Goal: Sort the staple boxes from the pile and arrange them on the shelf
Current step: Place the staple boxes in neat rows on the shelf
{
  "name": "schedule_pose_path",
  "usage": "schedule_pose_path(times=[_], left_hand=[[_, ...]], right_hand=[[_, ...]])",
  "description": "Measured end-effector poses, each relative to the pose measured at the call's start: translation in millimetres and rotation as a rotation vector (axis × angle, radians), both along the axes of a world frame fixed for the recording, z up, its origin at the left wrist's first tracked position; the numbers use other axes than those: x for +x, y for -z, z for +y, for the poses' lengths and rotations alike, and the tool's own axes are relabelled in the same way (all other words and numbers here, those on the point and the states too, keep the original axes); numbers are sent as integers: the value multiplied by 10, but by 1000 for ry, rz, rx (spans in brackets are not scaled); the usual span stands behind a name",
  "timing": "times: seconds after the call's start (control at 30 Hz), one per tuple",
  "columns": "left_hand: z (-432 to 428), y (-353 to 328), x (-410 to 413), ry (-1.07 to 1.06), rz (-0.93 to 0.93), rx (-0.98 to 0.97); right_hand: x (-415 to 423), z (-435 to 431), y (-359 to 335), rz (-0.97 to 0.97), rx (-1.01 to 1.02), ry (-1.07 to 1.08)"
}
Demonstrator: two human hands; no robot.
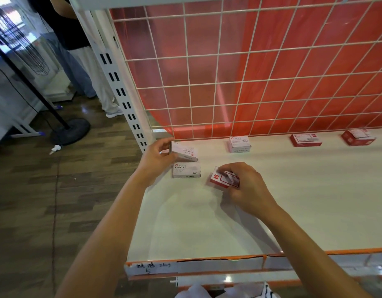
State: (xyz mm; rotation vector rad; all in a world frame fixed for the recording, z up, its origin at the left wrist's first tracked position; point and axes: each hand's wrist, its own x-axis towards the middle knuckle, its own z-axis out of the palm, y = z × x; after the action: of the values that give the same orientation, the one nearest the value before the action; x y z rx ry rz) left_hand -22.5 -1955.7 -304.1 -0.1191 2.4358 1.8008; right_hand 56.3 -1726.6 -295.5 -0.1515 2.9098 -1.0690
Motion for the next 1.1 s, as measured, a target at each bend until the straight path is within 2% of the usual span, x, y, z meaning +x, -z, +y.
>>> schedule_pose_path(times=[0.13,0.37,0.47,0.6,0.83,0.97,1.1], left_hand=[[3,-56,-29,33,57,-51],[120,-192,-148,255,289,-465],[202,-167,-199,326,308,-574],[256,-164,-225,353,286,-627],[190,-141,-189,144,174,-527],[82,-59,-157,91,75,-265],[24,-8,-93,42,44,-128]], right_hand=[[2,8,-2,0,-2,4],[-17,13,30,-16,-8,23],[-18,30,27,-18,-17,30],[-27,75,32,-3,-21,44],[-47,103,38,-6,-21,54],[-55,86,47,-17,-25,58],[-49,59,49,-13,-28,41]])
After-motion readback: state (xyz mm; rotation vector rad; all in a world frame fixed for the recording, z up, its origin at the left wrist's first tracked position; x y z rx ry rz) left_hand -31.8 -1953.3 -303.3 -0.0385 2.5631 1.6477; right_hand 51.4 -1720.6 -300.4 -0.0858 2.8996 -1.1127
